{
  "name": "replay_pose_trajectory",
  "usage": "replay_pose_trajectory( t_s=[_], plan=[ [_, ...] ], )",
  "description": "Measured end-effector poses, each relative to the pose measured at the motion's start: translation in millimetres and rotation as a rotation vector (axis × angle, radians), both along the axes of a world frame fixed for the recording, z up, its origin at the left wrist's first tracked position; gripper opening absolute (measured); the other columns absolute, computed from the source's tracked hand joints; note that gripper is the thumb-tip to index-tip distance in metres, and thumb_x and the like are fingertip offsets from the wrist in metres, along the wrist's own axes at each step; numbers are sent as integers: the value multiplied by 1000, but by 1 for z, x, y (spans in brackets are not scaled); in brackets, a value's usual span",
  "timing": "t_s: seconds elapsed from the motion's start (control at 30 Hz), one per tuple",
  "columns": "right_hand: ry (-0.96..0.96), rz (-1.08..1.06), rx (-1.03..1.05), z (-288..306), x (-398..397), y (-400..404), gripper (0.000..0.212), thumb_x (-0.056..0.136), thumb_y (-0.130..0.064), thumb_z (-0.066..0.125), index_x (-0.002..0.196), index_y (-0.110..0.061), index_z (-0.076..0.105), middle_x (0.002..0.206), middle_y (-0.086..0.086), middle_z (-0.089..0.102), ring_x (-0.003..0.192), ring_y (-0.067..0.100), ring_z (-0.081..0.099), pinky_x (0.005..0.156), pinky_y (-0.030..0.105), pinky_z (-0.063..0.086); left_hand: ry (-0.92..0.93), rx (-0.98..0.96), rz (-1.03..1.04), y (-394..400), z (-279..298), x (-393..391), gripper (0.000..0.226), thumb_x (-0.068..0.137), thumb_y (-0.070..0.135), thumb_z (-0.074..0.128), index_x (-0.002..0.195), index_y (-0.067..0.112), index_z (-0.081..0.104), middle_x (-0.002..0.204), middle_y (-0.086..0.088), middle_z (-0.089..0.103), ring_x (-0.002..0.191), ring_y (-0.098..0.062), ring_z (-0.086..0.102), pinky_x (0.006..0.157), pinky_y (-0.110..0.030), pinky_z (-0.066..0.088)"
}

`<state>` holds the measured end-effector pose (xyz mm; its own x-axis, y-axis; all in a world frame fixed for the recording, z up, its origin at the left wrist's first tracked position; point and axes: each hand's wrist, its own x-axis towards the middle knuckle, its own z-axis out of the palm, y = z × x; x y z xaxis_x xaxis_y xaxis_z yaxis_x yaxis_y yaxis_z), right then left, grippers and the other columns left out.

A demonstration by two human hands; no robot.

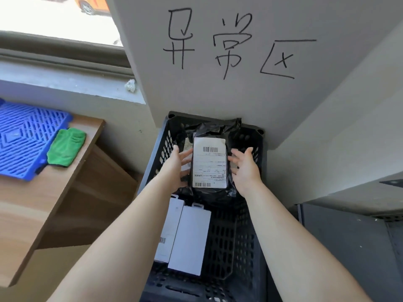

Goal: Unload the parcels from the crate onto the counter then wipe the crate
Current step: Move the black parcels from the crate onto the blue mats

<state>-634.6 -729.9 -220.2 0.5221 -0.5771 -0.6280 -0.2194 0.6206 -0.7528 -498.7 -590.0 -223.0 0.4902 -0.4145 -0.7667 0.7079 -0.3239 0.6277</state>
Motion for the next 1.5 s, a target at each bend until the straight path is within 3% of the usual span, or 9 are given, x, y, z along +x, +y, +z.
replay_pose_trajectory(
  t_s=[0.13,0.27,0.5,0.83,1.03,1.2,1.33,1.43,1.5],
  plan=[
    [-116,47,-47,31,24,-4,71,100,-63,17,140,-14,52,131,8,58,136,33,42,117,49,29,-83,-63,63,13,39,18,66,101,63,13,117,33,70,125,3,62,119,-28,53,103,-62,37],
    [-208,142,-102,59,51,1,68,100,-64,17,135,-21,56,130,6,59,126,30,50,109,46,38,-122,-150,162,34,63,33,64,102,62,14,117,32,69,121,4,63,109,-25,55,91,-57,40],
    [-331,357,-73,86,100,40,76,97,-68,14,139,-18,53,137,11,55,130,30,48,113,50,34,-138,-232,406,90,88,54,66,101,61,17,112,26,72,118,0,65,111,-28,53,84,-58,42],
    [-406,561,-119,114,146,160,77,92,-74,16,132,-24,58,137,10,56,134,31,45,115,55,30,-193,-286,499,220,118,78,64,101,62,17,120,26,66,120,0,61,110,-25,55,88,-54,43],
    [-419,664,-120,125,192,281,73,94,-73,17,127,-24,61,132,12,56,127,34,49,110,58,36,-224,-300,570,345,127,105,64,101,62,16,112,27,67,112,2,63,102,-22,56,83,-51,44],
    [-406,780,-65,131,250,427,74,92,-75,19,126,-24,61,136,12,53,131,35,44,109,58,37,-183,-344,620,505,132,134,67,100,65,17,114,24,69,120,1,63,112,-27,56,101,-62,39],
    [-391,926,-5,126,293,559,74,93,-73,19,130,-23,58,139,12,51,128,35,46,83,44,49,-180,-346,738,641,122,150,71,98,69,16,110,24,70,126,-1,61,114,-28,54,103,-64,36],
    [-385,1020,58,121,319,648,72,94,-72,19,135,-24,54,140,12,51,130,34,46,90,47,48,-178,-323,846,730,114,158,71,97,69,16,113,25,69,129,-2,60,103,-25,55,91,-56,43],
    [-382,1052,104,117,337,699,70,95,-71,19,133,-24,55,141,14,51,129,34,48,94,48,46,-193,-303,894,782,108,162,72,97,70,16,121,25,66,137,-3,56,113,-27,54,96,-61,40]
  ],
)
